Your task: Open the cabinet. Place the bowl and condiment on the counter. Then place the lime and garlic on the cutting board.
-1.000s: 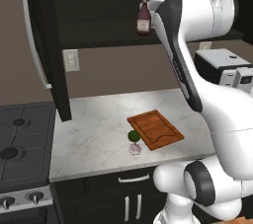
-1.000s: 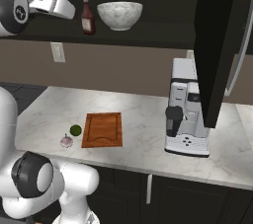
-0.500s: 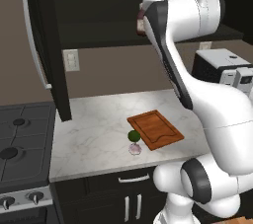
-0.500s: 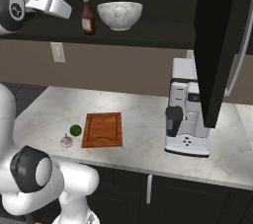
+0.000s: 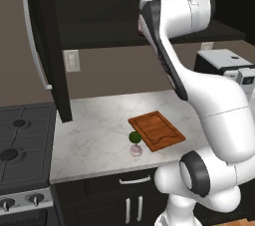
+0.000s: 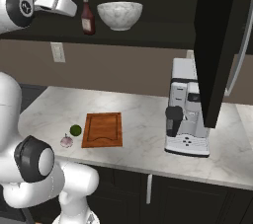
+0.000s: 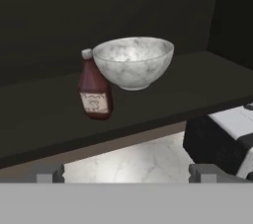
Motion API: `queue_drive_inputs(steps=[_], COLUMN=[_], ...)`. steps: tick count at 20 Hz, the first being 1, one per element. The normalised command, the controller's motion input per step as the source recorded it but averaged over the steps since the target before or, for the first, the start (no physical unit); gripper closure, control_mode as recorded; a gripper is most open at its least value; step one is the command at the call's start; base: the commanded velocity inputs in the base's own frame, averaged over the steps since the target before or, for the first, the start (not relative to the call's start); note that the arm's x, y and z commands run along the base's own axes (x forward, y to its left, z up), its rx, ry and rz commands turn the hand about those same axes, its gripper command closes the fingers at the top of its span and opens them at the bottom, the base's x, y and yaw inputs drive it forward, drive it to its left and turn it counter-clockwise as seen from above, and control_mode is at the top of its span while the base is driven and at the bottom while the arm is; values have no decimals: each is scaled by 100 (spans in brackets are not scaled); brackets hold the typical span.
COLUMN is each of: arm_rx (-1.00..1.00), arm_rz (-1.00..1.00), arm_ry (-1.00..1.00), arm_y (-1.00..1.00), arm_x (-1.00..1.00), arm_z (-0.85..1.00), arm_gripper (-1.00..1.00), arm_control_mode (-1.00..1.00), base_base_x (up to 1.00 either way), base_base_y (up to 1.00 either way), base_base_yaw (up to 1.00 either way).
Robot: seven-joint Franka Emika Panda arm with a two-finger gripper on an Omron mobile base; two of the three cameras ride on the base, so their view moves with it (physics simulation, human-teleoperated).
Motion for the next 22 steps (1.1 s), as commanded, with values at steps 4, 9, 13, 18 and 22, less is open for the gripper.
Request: queue_drive_inputs(steps=[4, 9, 13, 18, 22], arm_rx=[-8, -8, -1, 0, 0], arm_rz=[0, 0, 0, 1, 2], arm_ry=[0, 0, 0, 0, 0], arm_y=[0, 0, 0, 0, 0], arm_x=[15, 11, 2, 0, 0], arm_z=[0, -1, -3, -7, 0], arm_gripper=[-100, -100, -100, -100, -100], arm_control_mode=[-100, -100, -100, -100, -100], base_base_x=[0, 0, 0, 0, 0], base_base_y=[0, 0, 0, 0, 0], base_base_yaw=[0, 0, 0, 0, 0])
